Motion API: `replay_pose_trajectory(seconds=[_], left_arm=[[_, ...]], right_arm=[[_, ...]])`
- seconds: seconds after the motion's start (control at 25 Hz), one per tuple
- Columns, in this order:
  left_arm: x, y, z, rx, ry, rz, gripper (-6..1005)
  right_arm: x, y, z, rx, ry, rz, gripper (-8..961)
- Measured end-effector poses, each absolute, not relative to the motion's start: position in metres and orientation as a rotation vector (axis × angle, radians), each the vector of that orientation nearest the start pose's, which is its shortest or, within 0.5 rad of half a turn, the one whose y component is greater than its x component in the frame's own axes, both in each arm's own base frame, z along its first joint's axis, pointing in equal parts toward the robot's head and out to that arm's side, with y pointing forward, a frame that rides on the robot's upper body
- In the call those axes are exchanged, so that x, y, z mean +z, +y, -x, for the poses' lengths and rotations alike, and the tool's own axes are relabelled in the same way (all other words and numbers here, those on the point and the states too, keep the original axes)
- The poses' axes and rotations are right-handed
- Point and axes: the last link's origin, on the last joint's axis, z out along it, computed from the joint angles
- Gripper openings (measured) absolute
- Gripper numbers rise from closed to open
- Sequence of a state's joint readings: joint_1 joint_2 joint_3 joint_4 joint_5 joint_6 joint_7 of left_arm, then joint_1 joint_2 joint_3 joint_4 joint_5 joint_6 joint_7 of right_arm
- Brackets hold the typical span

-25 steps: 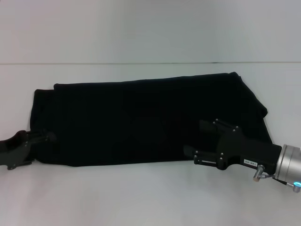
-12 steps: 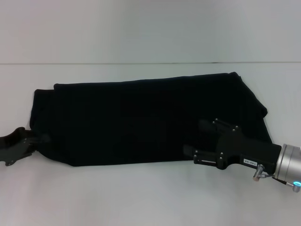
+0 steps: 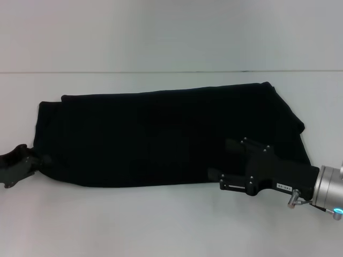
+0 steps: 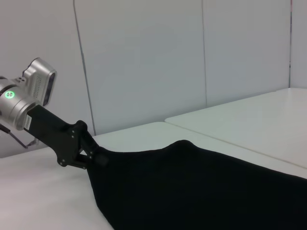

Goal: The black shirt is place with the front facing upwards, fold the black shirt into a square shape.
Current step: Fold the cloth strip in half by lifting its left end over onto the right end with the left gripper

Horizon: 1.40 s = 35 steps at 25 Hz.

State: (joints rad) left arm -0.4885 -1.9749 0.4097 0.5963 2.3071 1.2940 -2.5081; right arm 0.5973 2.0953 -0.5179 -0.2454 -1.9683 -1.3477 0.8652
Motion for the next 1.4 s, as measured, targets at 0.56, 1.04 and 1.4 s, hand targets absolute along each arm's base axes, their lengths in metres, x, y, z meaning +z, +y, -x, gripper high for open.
replay_pose_trajectory(seconds=[0.56,1.04,1.4], left_arm=[[0.075,0.347,0.368,0.915,2.731,-2.218,54],[0.136,0.35,0.387,1.083,2.834,-2.244,49],[0.153,0.353,0.385,1.137,2.816,-2.252,48]], right_arm=[[-0.068,0.32,-0.279,0.626,0.334,2.651,928],[-0.069,0.319,-0.28,0.626,0.352,2.644,929],[-0.069,0.315,-0.285,0.628,0.381,2.632,930]])
